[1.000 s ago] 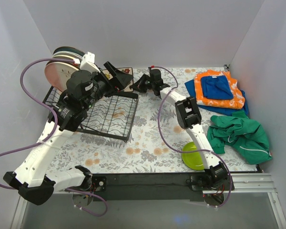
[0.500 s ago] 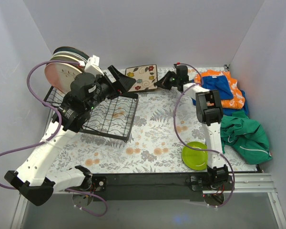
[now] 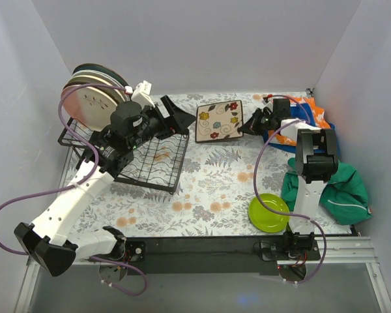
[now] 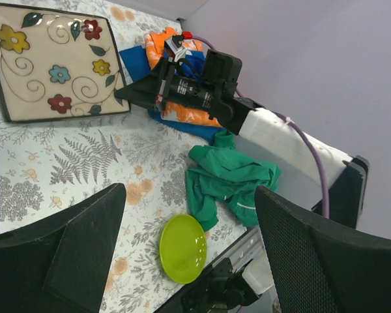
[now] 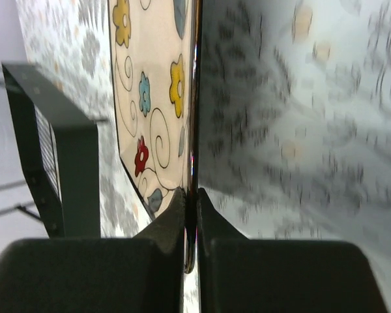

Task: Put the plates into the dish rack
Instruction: Grab a plate with the right arm

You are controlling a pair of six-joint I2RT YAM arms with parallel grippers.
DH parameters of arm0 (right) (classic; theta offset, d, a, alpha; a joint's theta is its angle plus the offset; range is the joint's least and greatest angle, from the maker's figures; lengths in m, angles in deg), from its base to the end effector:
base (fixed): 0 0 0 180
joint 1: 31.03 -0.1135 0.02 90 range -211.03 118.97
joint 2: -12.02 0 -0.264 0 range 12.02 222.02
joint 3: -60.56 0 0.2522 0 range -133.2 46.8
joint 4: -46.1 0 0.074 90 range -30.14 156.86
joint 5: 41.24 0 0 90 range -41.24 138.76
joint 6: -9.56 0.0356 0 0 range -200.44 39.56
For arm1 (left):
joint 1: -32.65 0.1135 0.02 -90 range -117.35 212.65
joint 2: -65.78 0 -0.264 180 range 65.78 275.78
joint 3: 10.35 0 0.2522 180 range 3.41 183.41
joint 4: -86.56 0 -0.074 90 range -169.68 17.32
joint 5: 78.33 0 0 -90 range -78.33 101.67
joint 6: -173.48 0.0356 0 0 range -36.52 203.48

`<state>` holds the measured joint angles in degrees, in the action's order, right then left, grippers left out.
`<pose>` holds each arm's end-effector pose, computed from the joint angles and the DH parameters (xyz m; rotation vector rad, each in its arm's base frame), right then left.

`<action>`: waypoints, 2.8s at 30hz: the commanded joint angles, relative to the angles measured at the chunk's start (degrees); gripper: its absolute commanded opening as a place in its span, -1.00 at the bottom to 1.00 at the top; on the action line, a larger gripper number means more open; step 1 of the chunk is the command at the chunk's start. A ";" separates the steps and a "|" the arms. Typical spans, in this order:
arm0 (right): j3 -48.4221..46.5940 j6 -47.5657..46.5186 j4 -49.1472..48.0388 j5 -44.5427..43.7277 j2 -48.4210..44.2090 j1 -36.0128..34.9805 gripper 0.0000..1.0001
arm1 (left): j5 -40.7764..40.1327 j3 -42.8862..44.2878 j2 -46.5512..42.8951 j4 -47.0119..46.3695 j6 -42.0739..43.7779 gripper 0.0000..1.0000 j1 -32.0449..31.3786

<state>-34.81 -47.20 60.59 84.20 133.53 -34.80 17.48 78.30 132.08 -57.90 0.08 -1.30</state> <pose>0.4602 0.0510 0.1604 0.2594 2.3199 1.0367 0.2084 -0.1447 0.4262 -0.7975 1.9330 -1.4700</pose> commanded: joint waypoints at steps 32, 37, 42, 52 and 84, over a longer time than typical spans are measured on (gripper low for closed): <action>-13.92 -58.37 50.07 3.76 11.01 6.14 -0.22 | 8.70 -13.81 -3.20 -7.98 -5.81 0.57 0.12; -21.74 -57.41 52.17 5.78 15.93 5.62 -0.14 | 8.61 -14.25 -2.94 -7.98 -5.99 0.57 0.12; -26.41 -58.02 53.41 6.39 18.67 3.86 0.01 | 8.70 -13.46 -2.06 -7.81 -5.55 0.57 0.12; -31.42 -53.81 52.27 5.26 21.57 -0.10 -0.11 | 9.23 -12.67 -0.56 -7.37 -5.72 0.57 0.12; -15.87 -57.39 51.65 22.40 -1.36 10.45 -0.97 | 15.64 -20.31 5.15 -13.34 -13.55 0.52 -0.06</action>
<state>-51.40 -100.71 112.24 105.60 136.39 -24.70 30.42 59.20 135.99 -69.40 -12.83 -1.30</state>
